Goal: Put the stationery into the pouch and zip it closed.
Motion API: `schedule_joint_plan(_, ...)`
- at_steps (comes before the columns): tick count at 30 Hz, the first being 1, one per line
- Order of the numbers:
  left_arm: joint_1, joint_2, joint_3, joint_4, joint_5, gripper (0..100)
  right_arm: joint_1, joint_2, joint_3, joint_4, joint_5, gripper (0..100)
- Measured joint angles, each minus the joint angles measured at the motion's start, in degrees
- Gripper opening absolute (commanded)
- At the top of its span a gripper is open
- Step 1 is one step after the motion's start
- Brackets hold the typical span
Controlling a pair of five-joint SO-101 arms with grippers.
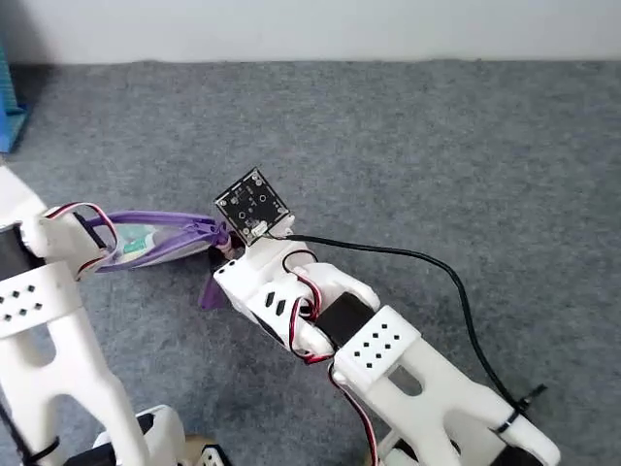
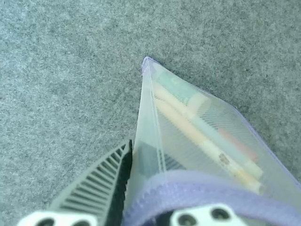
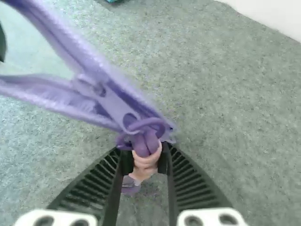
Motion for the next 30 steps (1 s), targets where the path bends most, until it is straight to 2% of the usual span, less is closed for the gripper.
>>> schedule_joint_plan(7, 0.35, 0.0, -0.09, 0.0, 0.0, 2, 1.58, -3.34, -0.09, 7.65, 0.0, 0.8)
schedule_joint_plan(9, 0.35, 0.09, -1.14, 0.0, -0.09, 6, 1.58, -6.24, -0.09, 10.99, 0.0, 0.8)
schedule_joint_plan(12, 1.76, 0.18, -2.29, -2.9, -0.26, 17, 1.67, -11.6, -0.09, 17.14, 0.0, 0.8)
schedule_joint_plan(15, 7.65, 0.18, -3.69, -6.68, -0.18, 26, 1.76, -16.7, 0.0, 23.3, 0.0, 0.8)
schedule_joint_plan(18, 16.44, 0.18, -5.63, -10.46, -0.18, 32, 2.37, -20.92, 0.0, 28.31, 0.0, 0.8)
schedule_joint_plan(24, 34.81, 0.18, -6.77, -18.64, -0.26, 36, 2.2, -27.96, 0.0, 36.4, 0.0, 0.8)
schedule_joint_plan(27, 39.47, 0.18, -6.77, -19.25, -0.97, 36, 2.46, -31.03, 0.0, 39.56, 0.0, 0.8)
schedule_joint_plan(30, 40.35, 0.18, -6.77, -19.25, -2.11, 35, 2.2, -32.88, 0.09, 41.14, 0.0, 0.8)
